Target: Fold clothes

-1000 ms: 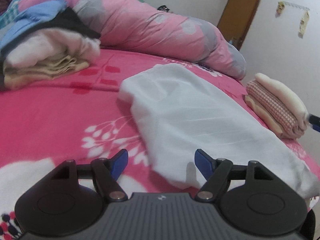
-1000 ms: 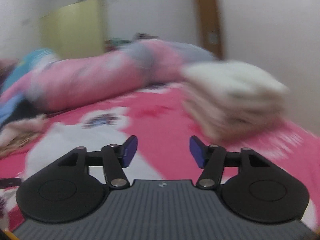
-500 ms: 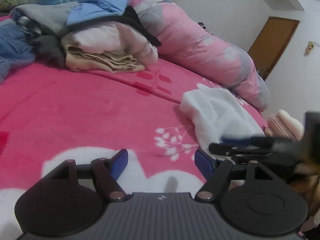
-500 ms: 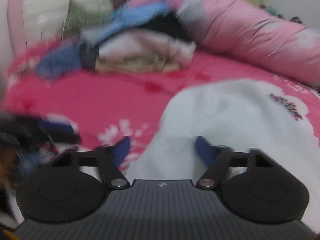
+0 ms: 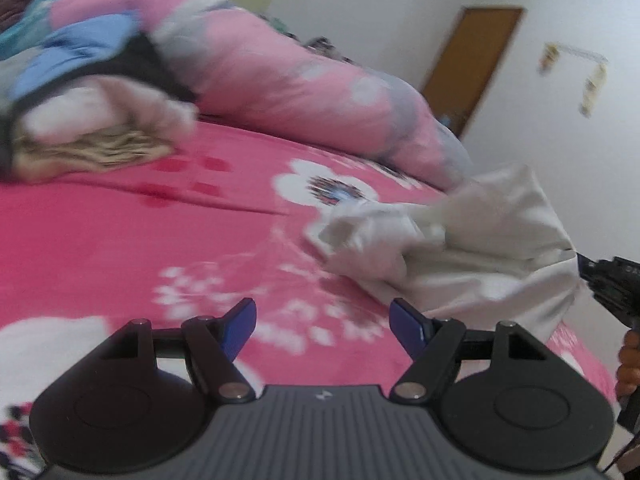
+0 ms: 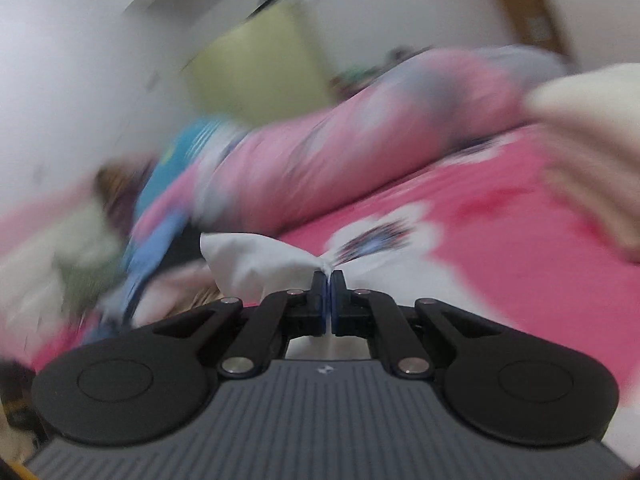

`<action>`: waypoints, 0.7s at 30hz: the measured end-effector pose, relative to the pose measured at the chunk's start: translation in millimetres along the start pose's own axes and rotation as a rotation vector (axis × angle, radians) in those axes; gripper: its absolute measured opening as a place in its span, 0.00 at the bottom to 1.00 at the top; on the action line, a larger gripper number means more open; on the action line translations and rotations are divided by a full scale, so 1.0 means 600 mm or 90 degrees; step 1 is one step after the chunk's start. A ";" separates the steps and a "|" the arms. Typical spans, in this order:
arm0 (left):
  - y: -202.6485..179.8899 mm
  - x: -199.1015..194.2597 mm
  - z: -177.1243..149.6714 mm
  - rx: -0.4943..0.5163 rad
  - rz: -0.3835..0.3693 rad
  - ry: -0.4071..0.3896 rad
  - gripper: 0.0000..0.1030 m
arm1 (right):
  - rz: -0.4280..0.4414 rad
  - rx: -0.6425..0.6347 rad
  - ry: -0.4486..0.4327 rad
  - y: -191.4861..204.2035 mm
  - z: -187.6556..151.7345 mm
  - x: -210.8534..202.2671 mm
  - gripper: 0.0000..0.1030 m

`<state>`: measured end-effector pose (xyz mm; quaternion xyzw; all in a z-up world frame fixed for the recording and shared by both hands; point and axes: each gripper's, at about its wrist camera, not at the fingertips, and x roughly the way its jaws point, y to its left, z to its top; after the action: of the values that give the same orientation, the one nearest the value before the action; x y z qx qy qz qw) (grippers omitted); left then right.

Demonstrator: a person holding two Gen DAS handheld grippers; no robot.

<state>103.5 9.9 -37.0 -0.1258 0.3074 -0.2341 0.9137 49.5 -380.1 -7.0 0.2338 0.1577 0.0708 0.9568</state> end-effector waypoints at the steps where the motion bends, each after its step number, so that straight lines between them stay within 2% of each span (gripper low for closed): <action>1: -0.016 0.007 -0.002 0.014 -0.005 0.008 0.72 | -0.022 0.025 -0.022 -0.031 0.006 -0.029 0.00; 6: -0.081 0.039 -0.009 0.076 -0.015 0.042 0.72 | -0.137 0.151 -0.071 -0.174 -0.020 -0.123 0.00; 9: -0.108 0.057 -0.009 0.101 -0.014 0.058 0.72 | -0.189 0.201 -0.087 -0.235 -0.050 -0.148 0.00; 12: -0.137 0.077 -0.011 0.131 -0.019 0.077 0.73 | -0.248 0.237 -0.076 -0.291 -0.073 -0.171 0.00; 15: -0.168 0.096 -0.018 0.163 -0.028 0.098 0.76 | -0.304 0.253 -0.066 -0.319 -0.089 -0.183 0.05; 18: -0.204 0.118 -0.016 0.196 -0.041 0.108 0.79 | -0.324 0.240 -0.108 -0.321 -0.089 -0.210 0.06; 21: -0.245 0.141 -0.007 0.234 -0.061 0.109 0.87 | -0.343 0.226 -0.152 -0.322 -0.088 -0.238 0.07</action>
<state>108.5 -159.2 -28.0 0.0486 0.3295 -0.3393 0.8797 -90.3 -557.4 -103.8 0.3537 0.1102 -0.2407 0.8971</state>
